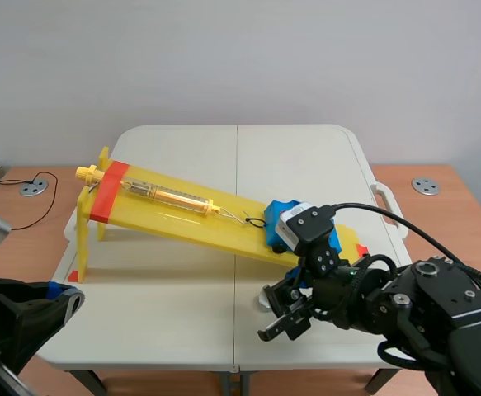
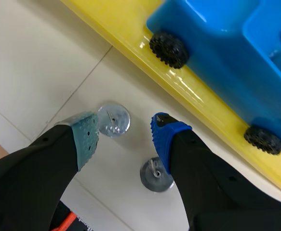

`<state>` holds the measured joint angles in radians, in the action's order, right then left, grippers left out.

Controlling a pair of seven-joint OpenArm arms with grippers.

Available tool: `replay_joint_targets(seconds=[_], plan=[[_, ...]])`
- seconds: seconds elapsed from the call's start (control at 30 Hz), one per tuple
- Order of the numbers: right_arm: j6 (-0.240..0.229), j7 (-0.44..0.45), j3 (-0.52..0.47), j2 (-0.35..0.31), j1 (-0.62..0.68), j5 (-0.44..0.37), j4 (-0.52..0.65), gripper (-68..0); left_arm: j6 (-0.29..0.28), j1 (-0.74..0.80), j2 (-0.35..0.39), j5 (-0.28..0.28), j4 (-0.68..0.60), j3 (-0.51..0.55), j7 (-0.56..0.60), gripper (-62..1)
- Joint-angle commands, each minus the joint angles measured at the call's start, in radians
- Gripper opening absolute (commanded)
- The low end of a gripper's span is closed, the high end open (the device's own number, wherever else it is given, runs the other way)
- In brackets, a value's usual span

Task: Place the four metal weights on the blue cart on the ramp.

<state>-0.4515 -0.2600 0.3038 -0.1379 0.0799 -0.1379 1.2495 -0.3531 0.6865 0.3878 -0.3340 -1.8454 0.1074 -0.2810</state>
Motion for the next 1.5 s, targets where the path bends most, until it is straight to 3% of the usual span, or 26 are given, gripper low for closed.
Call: replay_joint_targets(seconds=[0.0, 1.1, 1.27, 1.47], plan=[[0.018, 0.142, -0.004, 0.01, -0.089, -0.025, 0.07, -41.4, -0.028, -0.009, -0.008, -0.044, -0.066, 0.016, 0.097, -57.5], [0.044, 0.174, 0.084, 0.033, -0.133, 0.004, -0.069, -46.3, -0.028, -0.023, -0.008, -0.044, -0.066, 0.016, 0.097, -57.5], [0.045, 0.169, 0.084, 0.033, -0.133, 0.004, -0.075, -51.7, -0.028, -0.025, -0.008, -0.044, -0.066, 0.016, 0.097, -57.5], [0.071, 0.139, 0.084, 0.031, -0.132, 0.005, -0.102, -64.2, -0.028, -0.025, -0.008, -0.044, -0.066, 0.016, 0.097, -57.5]])
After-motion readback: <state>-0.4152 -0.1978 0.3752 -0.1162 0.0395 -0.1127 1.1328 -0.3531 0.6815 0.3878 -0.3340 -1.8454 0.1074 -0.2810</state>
